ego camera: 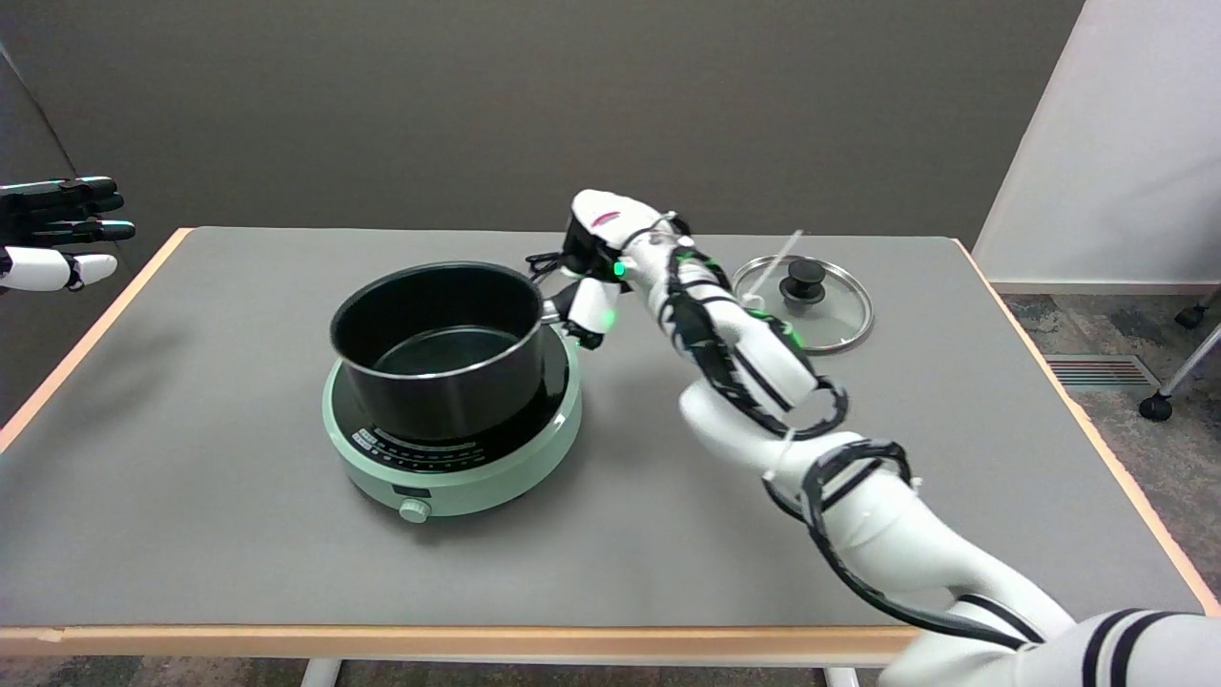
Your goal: Place the pot onto the induction cooker.
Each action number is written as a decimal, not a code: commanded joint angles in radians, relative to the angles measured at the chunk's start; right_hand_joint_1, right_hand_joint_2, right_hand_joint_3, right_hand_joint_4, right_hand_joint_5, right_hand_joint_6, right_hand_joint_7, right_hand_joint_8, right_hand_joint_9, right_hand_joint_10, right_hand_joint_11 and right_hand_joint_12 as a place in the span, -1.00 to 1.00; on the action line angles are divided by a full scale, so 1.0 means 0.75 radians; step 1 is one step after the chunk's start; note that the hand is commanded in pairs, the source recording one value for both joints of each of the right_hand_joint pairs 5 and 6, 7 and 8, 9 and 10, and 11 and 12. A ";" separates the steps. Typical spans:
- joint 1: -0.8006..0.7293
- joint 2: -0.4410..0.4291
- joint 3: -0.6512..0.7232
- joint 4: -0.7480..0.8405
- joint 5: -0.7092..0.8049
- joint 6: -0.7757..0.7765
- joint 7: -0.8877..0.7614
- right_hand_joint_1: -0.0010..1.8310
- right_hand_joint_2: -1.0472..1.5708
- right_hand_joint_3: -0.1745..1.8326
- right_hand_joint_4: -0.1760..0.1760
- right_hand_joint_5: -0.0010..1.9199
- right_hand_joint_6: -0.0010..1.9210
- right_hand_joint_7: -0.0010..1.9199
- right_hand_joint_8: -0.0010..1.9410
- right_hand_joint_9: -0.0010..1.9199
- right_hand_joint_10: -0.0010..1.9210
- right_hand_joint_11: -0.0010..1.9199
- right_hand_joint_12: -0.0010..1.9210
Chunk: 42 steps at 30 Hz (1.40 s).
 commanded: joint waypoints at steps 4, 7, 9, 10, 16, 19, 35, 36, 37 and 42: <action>0.171 -0.280 -0.050 -0.224 -0.222 -0.115 -0.061 0.46 -0.59 1.00 -0.72 0.74 0.74 0.74 0.73 0.74 0.74 0.74 0.74; 0.171 -0.288 -0.050 -0.225 -0.247 -0.115 -0.061 0.46 -0.59 1.00 -0.73 0.74 0.74 0.74 0.73 0.74 0.74 0.74 0.74; 0.169 -0.291 -0.050 -0.225 -0.263 -0.115 -0.060 0.46 -0.59 1.00 -0.73 0.74 0.74 0.74 0.72 0.74 0.74 0.74 0.74; 0.166 -0.293 -0.051 -0.225 -0.278 -0.115 -0.058 0.46 -0.59 1.00 -0.73 0.74 0.74 0.74 0.72 0.74 0.74 0.74 0.74; 0.140 -0.300 -0.050 -0.217 -0.315 -0.115 -0.051 0.46 -0.59 1.00 -0.73 0.74 0.74 0.74 0.72 0.74 0.74 0.74 0.74; 0.125 -0.298 -0.046 -0.207 -0.334 -0.117 -0.051 0.46 -0.59 1.00 -0.73 0.74 0.74 0.74 0.72 0.74 0.74 0.74 0.74; 0.029 -0.252 -0.037 -0.071 -0.448 -0.139 -0.053 0.46 -0.54 1.00 -0.71 0.75 0.75 0.75 0.73 0.75 0.75 0.75 0.75; 0.025 -0.247 -0.036 -0.057 -0.460 -0.141 -0.053 0.46 -0.52 1.00 -0.70 0.75 0.75 0.75 0.73 0.75 0.75 0.75 0.75; 0.022 -0.242 -0.036 -0.046 -0.468 -0.143 -0.054 0.46 -0.49 1.00 -0.69 0.76 0.75 0.76 0.74 0.76 0.75 0.76 0.75; 0.007 -0.224 -0.029 -0.014 -0.475 -0.148 -0.056 0.46 -0.43 1.00 -0.67 0.76 0.76 0.76 0.74 0.76 0.76 0.76 0.76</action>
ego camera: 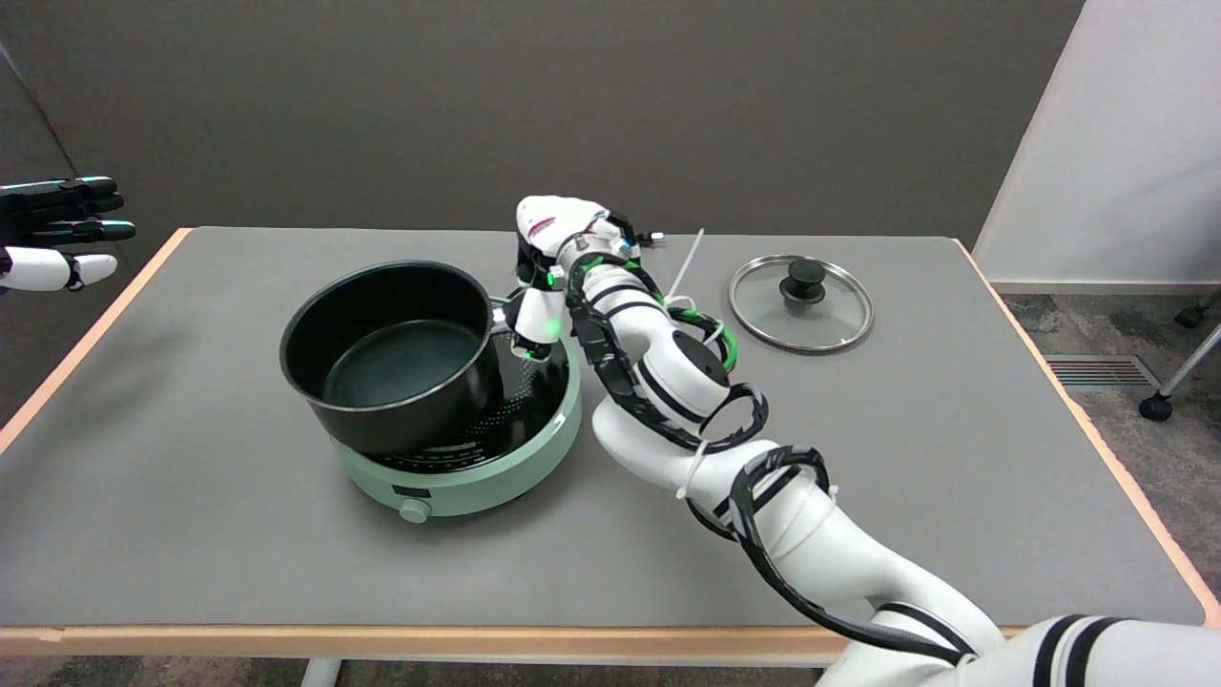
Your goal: Place the pot onto the induction cooker.
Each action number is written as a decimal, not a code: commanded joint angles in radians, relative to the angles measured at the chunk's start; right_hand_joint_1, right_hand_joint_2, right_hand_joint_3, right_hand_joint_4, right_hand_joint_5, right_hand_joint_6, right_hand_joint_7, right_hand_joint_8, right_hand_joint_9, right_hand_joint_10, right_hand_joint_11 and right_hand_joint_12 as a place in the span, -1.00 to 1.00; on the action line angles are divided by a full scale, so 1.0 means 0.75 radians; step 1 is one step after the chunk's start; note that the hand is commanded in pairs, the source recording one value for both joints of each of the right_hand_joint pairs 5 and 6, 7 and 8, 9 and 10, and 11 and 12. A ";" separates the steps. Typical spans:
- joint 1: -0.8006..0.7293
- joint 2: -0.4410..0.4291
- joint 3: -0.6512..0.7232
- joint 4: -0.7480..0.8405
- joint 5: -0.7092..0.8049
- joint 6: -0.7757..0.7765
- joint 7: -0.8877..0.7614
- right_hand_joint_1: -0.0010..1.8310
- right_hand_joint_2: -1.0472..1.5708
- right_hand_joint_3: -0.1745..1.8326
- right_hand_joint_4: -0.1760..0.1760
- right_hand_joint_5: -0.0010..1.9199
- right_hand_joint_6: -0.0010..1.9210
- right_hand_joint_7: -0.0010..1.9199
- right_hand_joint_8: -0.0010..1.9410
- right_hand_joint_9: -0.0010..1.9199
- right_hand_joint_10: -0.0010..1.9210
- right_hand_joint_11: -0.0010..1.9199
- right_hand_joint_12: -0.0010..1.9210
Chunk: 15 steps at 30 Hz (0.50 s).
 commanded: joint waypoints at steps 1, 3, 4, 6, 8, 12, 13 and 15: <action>-0.067 0.044 0.013 0.123 -0.107 -0.025 -0.005 0.46 -0.43 1.00 -0.67 0.76 0.76 0.76 0.74 0.76 0.76 0.76 0.76; -0.068 0.053 0.014 0.123 -0.106 -0.025 -0.002 0.46 -0.42 1.00 -0.67 0.76 0.76 0.76 0.74 0.76 0.76 0.76 0.76; -0.069 0.057 0.014 0.123 -0.103 -0.025 -0.002 0.46 -0.42 1.00 -0.67 0.76 0.75 0.76 0.74 0.76 0.75 0.76 0.75; -0.073 0.067 0.016 0.125 -0.098 -0.025 0.000 0.46 -0.41 1.00 -0.67 0.75 0.75 0.75 0.73 0.75 0.75 0.75 0.75; -0.077 0.075 0.018 0.128 -0.094 -0.025 0.000 0.46 -0.40 1.00 -0.67 0.75 0.75 0.75 0.73 0.75 0.75 0.75 0.75; -0.090 0.084 0.026 0.141 -0.092 -0.025 0.000 0.46 -0.40 1.00 -0.67 0.75 0.75 0.75 0.73 0.75 0.75 0.75 0.75; -0.092 0.085 0.027 0.142 -0.092 -0.025 0.000 0.46 -0.40 1.00 -0.67 0.75 0.75 0.75 0.73 0.75 0.75 0.75 0.75; -0.101 0.086 0.029 0.147 -0.092 -0.025 0.000 0.46 -0.40 1.00 -0.67 0.75 0.75 0.75 0.73 0.75 0.75 0.75 0.75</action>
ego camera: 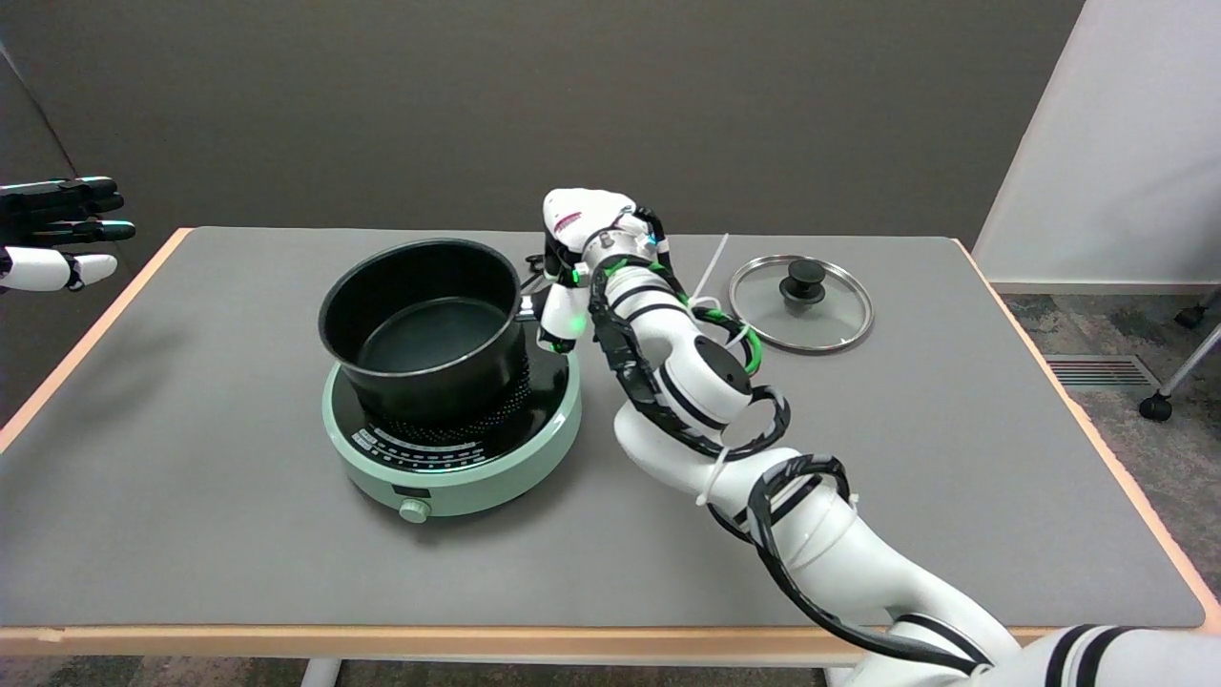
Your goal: Place the pot onto the induction cooker.
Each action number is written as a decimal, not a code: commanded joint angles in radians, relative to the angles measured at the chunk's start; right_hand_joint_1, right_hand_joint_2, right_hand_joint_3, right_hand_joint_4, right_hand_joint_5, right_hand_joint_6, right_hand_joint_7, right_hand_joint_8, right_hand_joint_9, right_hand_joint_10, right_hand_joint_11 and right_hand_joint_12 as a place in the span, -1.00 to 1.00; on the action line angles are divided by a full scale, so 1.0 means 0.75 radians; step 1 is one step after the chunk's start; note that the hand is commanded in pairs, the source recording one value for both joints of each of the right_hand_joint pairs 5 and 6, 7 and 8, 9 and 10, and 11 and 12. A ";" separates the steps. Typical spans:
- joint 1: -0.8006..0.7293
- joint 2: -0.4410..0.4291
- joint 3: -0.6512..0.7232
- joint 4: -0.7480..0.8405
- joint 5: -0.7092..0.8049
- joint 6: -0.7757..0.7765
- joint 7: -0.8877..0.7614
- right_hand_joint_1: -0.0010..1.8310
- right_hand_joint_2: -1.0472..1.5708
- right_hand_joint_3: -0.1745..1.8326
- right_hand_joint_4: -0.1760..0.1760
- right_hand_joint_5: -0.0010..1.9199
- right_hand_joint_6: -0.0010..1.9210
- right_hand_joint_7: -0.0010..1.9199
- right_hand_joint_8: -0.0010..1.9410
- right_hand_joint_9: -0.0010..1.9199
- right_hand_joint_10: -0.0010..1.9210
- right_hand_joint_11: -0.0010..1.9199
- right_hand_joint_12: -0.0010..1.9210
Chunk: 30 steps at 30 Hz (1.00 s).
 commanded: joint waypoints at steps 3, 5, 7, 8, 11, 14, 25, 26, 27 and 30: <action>-0.064 0.042 0.012 0.071 -0.021 -0.008 0.002 0.46 -0.39 1.00 -0.67 0.75 0.75 0.75 0.73 0.75 0.75 0.75 0.75; -0.079 0.042 0.008 0.092 -0.021 -0.008 0.002 0.46 -0.39 1.00 -0.67 0.75 0.75 0.75 0.73 0.75 0.75 0.75 0.75; -0.092 0.040 0.005 0.109 -0.022 -0.008 0.000 0.46 -0.39 1.00 -0.67 0.75 0.75 0.75 0.73 0.75 0.75 0.75 0.75; -0.101 0.036 0.005 0.122 -0.024 -0.008 -0.002 0.46 -0.39 1.00 -0.67 0.75 0.75 0.75 0.73 0.75 0.75 0.75 0.75; -0.123 0.032 0.003 0.142 -0.025 -0.008 -0.005 0.46 -0.39 1.00 -0.67 0.75 0.74 0.75 0.73 0.75 0.74 0.75 0.74; -0.143 0.030 0.002 0.162 -0.029 -0.008 -0.005 0.46 -0.39 1.00 -0.67 0.75 0.74 0.75 0.73 0.75 0.74 0.75 0.74; -0.173 0.053 -0.001 0.227 -0.021 0.009 -0.007 0.44 -0.37 1.00 -0.67 0.61 0.61 0.61 0.60 0.61 0.61 0.61 0.61; -0.175 0.053 -0.002 0.230 -0.019 0.009 -0.007 0.43 -0.42 1.00 -0.54 0.48 0.48 0.48 0.46 0.48 0.48 0.48 0.48; -0.177 0.055 -0.002 0.233 -0.016 0.009 -0.007 0.42 -0.52 1.00 -0.37 0.34 0.34 0.34 0.33 0.34 0.34 0.34 0.34; -0.181 0.057 -0.002 0.242 -0.001 0.008 -0.009 0.39 -0.75 1.00 -0.18 0.23 0.23 0.23 0.22 0.23 0.23 0.23 0.23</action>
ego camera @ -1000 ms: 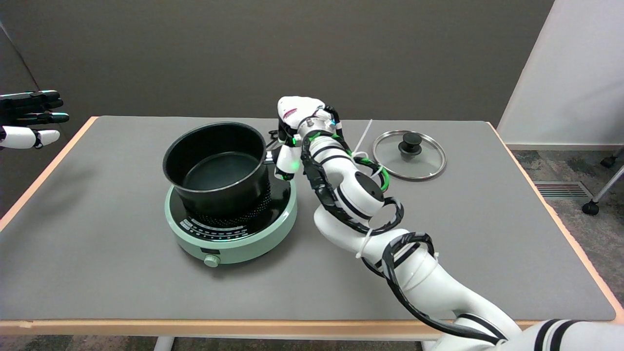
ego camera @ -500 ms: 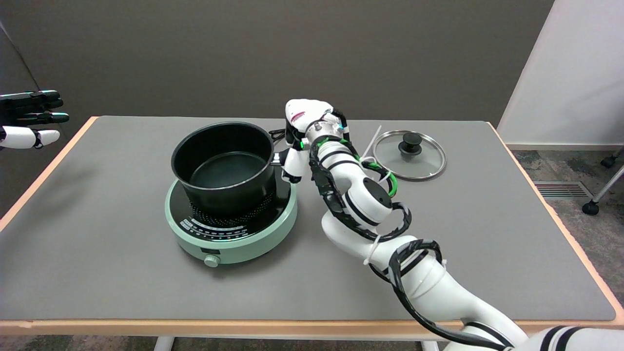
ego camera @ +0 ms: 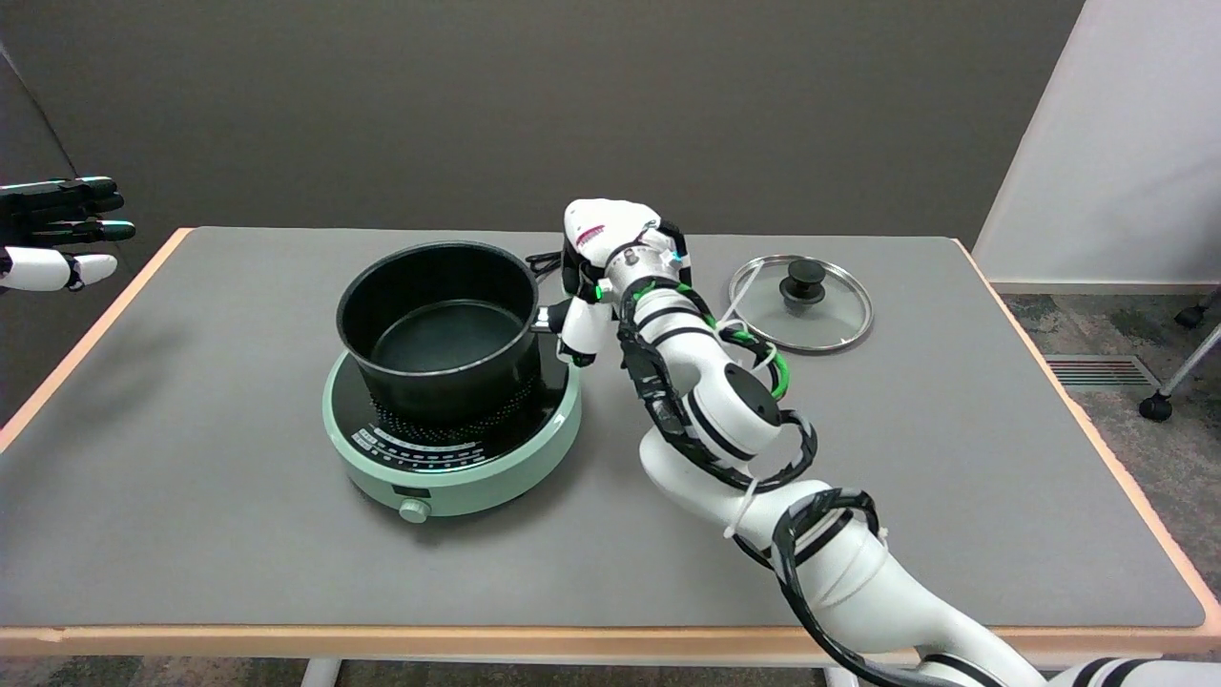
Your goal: Place the pot onto the induction cooker.
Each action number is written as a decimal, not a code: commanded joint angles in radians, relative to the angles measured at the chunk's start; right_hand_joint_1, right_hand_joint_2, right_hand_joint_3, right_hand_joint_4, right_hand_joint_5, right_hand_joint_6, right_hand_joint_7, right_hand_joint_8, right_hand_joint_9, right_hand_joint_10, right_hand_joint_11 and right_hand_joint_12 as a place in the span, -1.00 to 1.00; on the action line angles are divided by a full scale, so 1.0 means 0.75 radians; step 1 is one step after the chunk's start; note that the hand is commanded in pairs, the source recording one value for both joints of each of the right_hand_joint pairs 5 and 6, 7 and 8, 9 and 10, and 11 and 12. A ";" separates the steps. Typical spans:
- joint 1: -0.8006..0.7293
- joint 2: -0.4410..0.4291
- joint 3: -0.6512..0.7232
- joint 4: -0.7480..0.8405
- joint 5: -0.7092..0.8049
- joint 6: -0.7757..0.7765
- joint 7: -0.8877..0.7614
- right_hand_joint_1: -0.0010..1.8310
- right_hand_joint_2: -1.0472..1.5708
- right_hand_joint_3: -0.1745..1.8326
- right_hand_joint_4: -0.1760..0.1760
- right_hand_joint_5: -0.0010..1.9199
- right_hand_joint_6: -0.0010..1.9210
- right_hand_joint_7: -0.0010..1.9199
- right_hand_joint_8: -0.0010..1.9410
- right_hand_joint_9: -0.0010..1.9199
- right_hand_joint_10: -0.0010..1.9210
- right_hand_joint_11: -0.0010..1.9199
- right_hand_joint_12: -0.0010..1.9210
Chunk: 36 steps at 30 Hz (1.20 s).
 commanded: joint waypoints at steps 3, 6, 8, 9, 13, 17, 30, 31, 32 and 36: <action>-0.056 0.023 -0.005 0.088 0.044 0.003 -0.006 0.38 -0.98 1.00 0.27 -0.07 -0.07 -0.07 -0.08 -0.07 -0.07 -0.07 -0.07; -0.059 0.026 -0.006 0.091 0.051 0.000 -0.008 0.40 -1.00 1.00 0.18 -0.57 -0.57 -0.57 -0.57 -0.57 -0.57 -0.57 -0.57; -0.059 0.026 -0.011 0.096 0.051 0.000 -0.008 0.43 -1.00 1.00 -0.06 -0.95 -0.95 -0.95 -0.95 -0.95 -0.95 -0.95 -0.95; -0.062 0.026 -0.012 0.102 0.051 -0.002 -0.008 0.44 -1.00 1.00 -0.20 -0.98 -0.98 -0.98 -0.98 -0.98 -0.98 -0.98 -0.98; -0.074 0.026 -0.012 0.147 0.041 -0.012 -0.010 0.47 -1.00 1.00 -0.52 -0.99 -0.99 -0.99 -0.99 -0.99 -0.99 -0.99 -0.99; -0.078 0.035 -0.011 0.207 -0.006 -0.011 -0.003 0.50 -1.00 1.00 -0.73 -0.99 -0.99 -0.99 -0.99 -0.99 -0.99 -0.99 -0.99; -0.029 0.135 0.017 0.511 -0.090 0.043 0.007 0.43 -1.00 0.91 -0.77 -0.98 -0.98 -0.98 -0.98 -0.98 -0.98 -0.98 -0.98; -0.023 0.145 0.025 0.516 -0.105 0.058 0.014 0.43 -1.00 0.88 -0.75 -0.98 -0.98 -0.98 -0.98 -0.98 -0.98 -0.98 -0.98; -0.013 0.161 0.041 0.516 -0.135 0.078 0.038 0.43 -1.00 0.87 -0.76 -0.98 -0.98 -0.98 -0.98 -0.98 -0.98 -0.98 -0.98; 0.005 0.233 0.091 0.499 -0.250 0.082 0.237 0.38 -0.88 0.63 -0.75 -0.98 -0.98 -0.98 -0.98 -0.98 -0.98 -0.98 -0.98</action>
